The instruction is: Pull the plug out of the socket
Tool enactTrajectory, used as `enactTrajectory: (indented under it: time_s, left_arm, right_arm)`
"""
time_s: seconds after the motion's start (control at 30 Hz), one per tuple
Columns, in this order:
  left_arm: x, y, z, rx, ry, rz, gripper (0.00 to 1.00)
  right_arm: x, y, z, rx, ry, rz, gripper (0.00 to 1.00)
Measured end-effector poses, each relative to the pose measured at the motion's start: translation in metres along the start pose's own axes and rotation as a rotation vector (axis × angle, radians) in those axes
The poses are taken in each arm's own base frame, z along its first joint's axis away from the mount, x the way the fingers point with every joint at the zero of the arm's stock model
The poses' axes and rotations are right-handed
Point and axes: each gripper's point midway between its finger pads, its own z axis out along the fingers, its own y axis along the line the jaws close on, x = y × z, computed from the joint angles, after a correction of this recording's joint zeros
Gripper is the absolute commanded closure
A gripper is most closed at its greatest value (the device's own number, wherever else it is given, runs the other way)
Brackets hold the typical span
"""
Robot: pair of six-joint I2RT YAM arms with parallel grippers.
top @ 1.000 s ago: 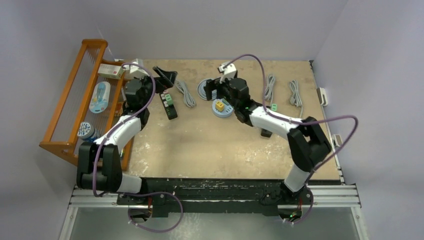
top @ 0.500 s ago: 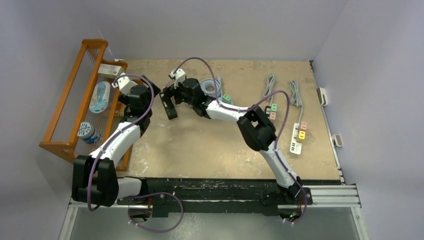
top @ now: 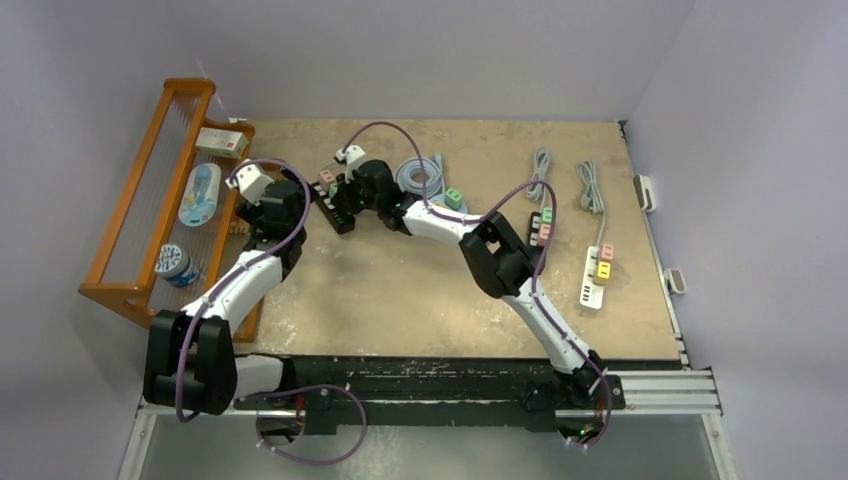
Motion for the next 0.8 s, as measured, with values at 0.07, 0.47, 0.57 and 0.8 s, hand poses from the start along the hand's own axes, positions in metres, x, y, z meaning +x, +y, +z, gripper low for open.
enactTrajectory:
  time_s: [0.07, 0.47, 0.57, 0.8]
  left_arm:
    - [0.008, 0.004, 0.002, -0.007, 0.018, 0.009, 0.04]
    - [0.089, 0.000, 0.018, 0.094, 0.252, -0.018, 0.07]
    - [0.100, -0.007, 0.019, 0.129, 0.285, -0.054, 0.08]
    - [0.109, -0.029, 0.023, 0.245, 0.308, -0.179, 0.07]
  right_arm:
    - [-0.003, 0.002, 0.000, -0.011, -0.002, 0.013, 1.00]
    - [-0.004, -0.004, -0.043, -0.102, -0.010, 0.116, 1.00]
    - [-0.020, -0.010, -0.055, -0.123, -0.046, 0.168, 1.00]
    - [-0.048, -0.024, -0.071, -0.164, -0.120, 0.247, 1.00]
